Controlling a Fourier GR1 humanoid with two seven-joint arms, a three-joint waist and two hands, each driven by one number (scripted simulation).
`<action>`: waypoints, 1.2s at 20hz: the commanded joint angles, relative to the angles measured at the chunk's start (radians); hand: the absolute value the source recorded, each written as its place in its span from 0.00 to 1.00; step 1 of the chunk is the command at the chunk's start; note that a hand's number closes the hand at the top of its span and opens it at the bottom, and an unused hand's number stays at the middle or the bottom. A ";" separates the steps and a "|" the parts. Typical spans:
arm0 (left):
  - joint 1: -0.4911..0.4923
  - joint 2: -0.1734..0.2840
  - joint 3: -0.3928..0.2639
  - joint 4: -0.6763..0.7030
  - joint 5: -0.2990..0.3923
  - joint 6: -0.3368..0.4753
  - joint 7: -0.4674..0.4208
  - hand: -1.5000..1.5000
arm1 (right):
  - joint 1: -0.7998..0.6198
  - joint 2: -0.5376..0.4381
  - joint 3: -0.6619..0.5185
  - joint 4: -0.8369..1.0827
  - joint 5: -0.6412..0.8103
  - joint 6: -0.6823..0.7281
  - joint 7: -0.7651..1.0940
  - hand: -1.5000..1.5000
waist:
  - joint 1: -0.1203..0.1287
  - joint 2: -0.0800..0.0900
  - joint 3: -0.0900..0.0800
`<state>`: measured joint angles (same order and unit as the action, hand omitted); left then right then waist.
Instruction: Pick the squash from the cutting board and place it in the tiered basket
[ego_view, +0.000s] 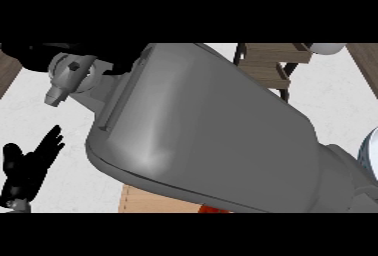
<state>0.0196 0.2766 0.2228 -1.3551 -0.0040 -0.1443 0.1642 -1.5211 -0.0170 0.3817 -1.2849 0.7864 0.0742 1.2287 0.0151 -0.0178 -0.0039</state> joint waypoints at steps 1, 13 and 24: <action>0.017 -0.002 -0.009 -0.022 -0.002 -0.010 -0.008 0.50 | -0.131 0.005 -0.107 0.099 0.030 0.058 0.181 1.00 | 0.000 0.010 0.002; 0.013 0.006 0.003 -0.016 -0.002 -0.016 -0.008 0.50 | -0.169 -0.153 -0.277 0.474 0.109 -0.078 -0.250 1.00 | 0.009 0.022 0.003; -0.062 -0.006 -0.006 0.003 -0.012 0.004 0.019 0.50 | -0.193 -0.234 -0.500 0.713 -0.006 -0.335 -0.556 1.00 | 0.026 0.035 0.002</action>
<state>-0.0067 0.2751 0.2215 -1.3598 -0.0081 -0.1555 0.1524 -1.6939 -0.2079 -0.0591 -0.6612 0.8141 -0.2232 0.7722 0.0398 0.0135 -0.0011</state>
